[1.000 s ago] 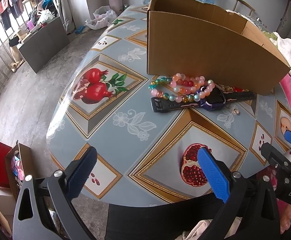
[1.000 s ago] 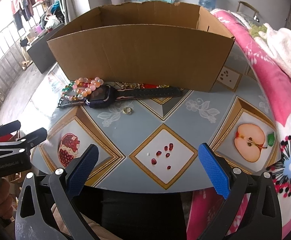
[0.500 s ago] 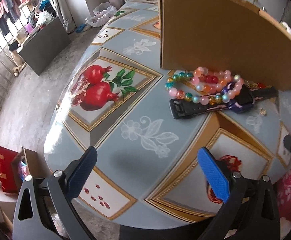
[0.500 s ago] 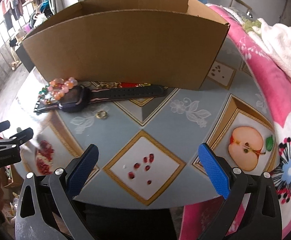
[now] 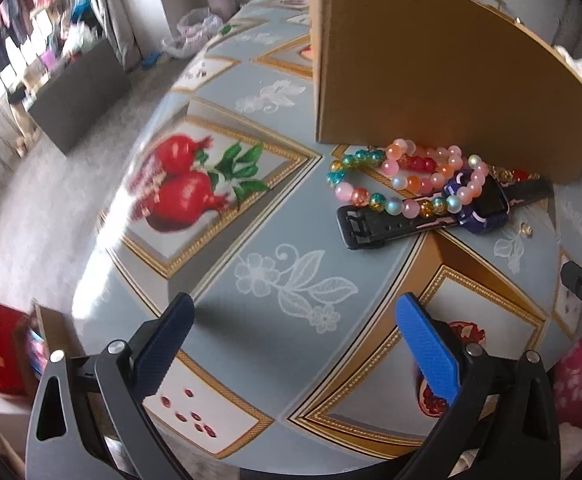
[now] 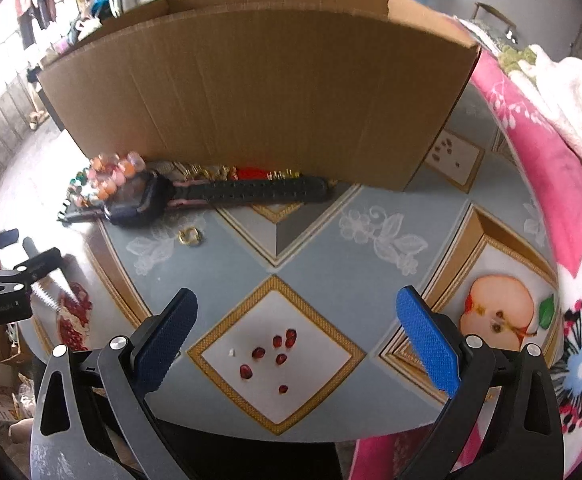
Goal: Organize jewelry
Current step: 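Move both grippers toward the multicolour beaded bracelet beside the box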
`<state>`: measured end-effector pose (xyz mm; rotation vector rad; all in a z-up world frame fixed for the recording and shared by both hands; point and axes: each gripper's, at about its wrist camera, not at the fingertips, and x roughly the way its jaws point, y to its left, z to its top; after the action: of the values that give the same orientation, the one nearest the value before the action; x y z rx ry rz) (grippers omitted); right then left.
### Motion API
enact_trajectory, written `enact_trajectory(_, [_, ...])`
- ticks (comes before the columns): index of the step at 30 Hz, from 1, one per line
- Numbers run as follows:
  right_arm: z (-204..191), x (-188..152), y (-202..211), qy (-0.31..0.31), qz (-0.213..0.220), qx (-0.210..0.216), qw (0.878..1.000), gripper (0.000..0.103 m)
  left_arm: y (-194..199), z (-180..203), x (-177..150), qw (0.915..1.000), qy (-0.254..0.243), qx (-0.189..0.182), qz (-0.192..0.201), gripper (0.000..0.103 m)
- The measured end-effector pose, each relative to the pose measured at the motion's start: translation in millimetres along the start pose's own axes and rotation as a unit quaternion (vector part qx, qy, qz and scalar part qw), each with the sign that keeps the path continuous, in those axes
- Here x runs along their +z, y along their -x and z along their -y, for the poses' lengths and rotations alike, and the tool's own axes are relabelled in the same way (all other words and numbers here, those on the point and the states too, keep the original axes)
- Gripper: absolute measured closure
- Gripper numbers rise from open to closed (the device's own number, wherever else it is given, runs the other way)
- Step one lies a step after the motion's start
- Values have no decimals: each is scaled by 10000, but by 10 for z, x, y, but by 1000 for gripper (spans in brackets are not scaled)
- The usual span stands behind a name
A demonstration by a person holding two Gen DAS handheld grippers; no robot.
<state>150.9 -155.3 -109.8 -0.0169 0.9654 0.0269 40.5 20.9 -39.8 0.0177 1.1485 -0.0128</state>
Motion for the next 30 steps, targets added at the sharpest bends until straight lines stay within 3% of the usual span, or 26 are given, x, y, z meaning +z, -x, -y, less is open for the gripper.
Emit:
enact_trajectory(5, [69,76,56,-157,228,671,9974,7,-4,-1,-24,10000,-24,28,30,4])
enact_trajectory(11, [74,276,152,-281,397,1633,9854,7,12,-55,-13,9998,-90,-146,126,4])
enact_trajectory(17, [-148,409,165,-117,455,2144,9756,20,229,-263,127,9924,121,-822,905,10])
enact_trajectory(23, [-334,505,86,-47,277,2285,9731,34,332,-257,249,9832,-153,-1306,1266,24])
enact_trajectory(30, [-388,574,-2,-75,26,2172,9761,47,215,-138,343,9795,-470,-1549,1196,43])
